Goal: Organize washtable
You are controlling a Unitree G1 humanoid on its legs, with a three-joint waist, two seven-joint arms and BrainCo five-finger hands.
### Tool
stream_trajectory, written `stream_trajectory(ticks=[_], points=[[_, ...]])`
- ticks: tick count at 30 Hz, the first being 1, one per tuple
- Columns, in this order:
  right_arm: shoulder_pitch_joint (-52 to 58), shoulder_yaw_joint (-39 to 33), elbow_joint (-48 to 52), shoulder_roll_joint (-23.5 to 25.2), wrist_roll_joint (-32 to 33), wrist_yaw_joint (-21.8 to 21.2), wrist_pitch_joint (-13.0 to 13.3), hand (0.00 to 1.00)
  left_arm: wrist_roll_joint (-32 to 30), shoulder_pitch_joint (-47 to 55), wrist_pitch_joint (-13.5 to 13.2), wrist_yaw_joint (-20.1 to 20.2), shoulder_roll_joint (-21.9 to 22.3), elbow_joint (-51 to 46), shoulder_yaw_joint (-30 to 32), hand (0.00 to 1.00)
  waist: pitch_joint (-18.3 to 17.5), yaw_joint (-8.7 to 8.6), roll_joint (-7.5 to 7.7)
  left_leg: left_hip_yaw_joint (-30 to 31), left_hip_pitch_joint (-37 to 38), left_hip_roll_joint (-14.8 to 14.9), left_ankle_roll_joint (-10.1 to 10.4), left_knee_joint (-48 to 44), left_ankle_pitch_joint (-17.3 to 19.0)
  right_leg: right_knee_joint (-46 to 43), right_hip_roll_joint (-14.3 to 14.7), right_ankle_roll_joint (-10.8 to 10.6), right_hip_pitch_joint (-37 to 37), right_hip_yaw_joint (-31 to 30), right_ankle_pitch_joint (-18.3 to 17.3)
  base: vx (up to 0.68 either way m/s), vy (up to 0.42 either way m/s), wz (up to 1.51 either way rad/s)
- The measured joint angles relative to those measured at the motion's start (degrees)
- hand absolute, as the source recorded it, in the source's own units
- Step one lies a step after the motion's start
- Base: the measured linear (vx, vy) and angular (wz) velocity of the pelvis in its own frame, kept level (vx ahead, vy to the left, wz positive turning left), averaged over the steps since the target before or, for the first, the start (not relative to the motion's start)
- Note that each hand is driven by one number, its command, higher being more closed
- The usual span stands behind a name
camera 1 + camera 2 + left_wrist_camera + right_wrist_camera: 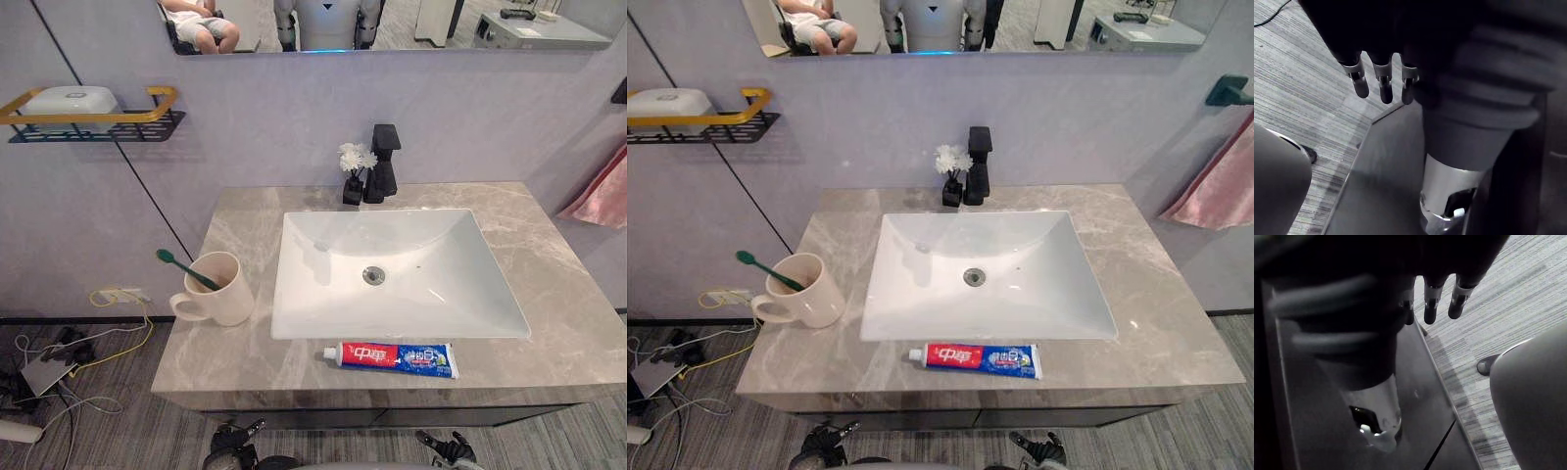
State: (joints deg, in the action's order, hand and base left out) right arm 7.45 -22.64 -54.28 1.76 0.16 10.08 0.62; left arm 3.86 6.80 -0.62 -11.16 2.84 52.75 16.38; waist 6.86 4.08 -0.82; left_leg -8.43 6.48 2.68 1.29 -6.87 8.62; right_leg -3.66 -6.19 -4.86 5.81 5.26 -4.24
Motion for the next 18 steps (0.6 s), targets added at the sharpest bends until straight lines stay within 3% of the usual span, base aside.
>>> stream_trajectory(ticks=[1, 11, 15, 18], points=[[0.8, 0.5, 3.0, 1.2, 0.4, 0.0, 0.1, 0.0, 0.1, 0.4, -0.9, 0.0, 0.5, -0.6, 0.2, 0.0, 1.6, -0.12, 0.99, 0.2, 2.3, 2.2, 2.4, 2.3, -1.4, -12.2, 1.4, 2.0, -4.1, -0.1, -7.2, -0.04, -0.007, 0.0], [0.4, 0.0, 1.5, 0.9, 3.4, -0.2, 0.1, 0.0, 0.1, 0.5, -0.9, 1.0, 0.3, -0.4, 0.2, 0.0, 1.5, -0.25, 1.05, -0.1, 2.3, 1.8, 2.4, 3.2, -1.4, -12.1, 0.5, 1.5, -4.3, 1.1, -7.6, 0.0, 0.002, 0.03], [-0.4, -4.1, -1.7, -0.1, 7.8, -0.4, -0.2, 0.0, 0.2, 0.5, -0.9, 1.3, 0.0, 0.7, 0.0, 0.0, 0.7, -0.48, 0.71, 0.3, 3.4, 1.1, 2.1, 5.9, -2.5, -9.9, -0.1, 0.8, -3.8, 2.2, -7.0, 0.07, 0.035, 0.11], [-1.0, -6.9, -3.6, -0.3, 10.0, -1.2, -1.1, 0.0, 0.9, 0.4, -0.8, 1.3, -1.0, 1.5, 0.0, 0.0, 0.2, -1.59, 0.28, 1.8, 4.0, 0.9, 2.4, 6.6, -2.8, -5.8, 0.0, 0.3, -0.8, 4.1, -5.4, 0.1, 0.024, 0.24]])
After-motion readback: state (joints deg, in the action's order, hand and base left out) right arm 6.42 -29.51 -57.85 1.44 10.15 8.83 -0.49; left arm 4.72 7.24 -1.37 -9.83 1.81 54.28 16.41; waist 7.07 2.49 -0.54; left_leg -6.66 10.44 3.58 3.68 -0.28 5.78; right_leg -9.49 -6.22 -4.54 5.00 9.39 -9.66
